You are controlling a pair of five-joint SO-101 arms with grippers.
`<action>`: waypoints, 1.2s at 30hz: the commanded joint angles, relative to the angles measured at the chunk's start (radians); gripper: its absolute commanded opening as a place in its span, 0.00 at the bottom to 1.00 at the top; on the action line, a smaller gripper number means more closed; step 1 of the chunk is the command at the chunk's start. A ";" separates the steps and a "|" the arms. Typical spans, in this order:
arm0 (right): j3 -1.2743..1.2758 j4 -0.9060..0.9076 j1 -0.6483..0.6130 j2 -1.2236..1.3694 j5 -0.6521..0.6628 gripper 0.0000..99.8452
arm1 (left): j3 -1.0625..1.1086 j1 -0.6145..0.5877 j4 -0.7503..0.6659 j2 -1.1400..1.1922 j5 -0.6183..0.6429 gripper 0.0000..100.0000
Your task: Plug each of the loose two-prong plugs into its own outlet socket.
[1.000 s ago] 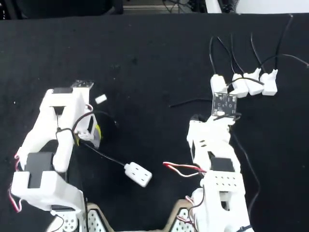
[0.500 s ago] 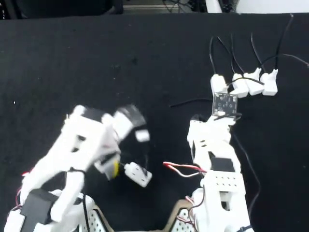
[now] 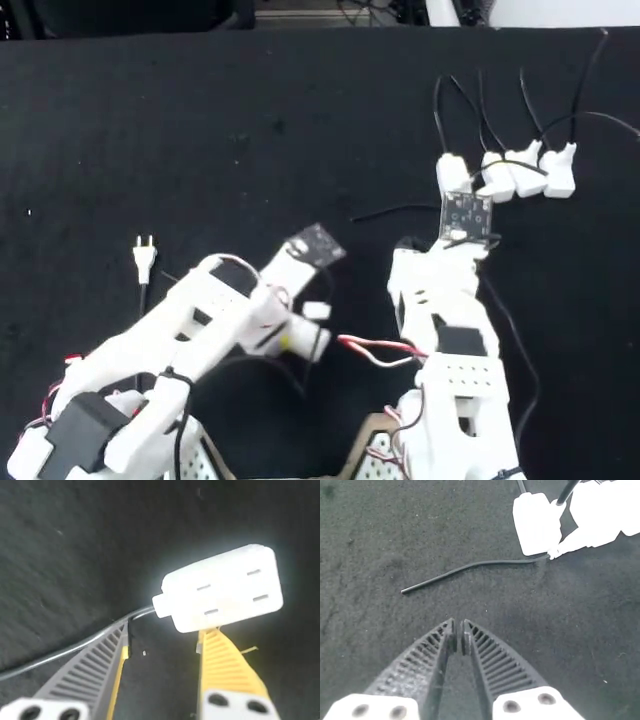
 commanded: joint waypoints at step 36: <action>-0.079 -0.025 0.150 -0.027 -0.117 0.02 | -0.193 0.048 -0.126 -0.029 0.368 0.29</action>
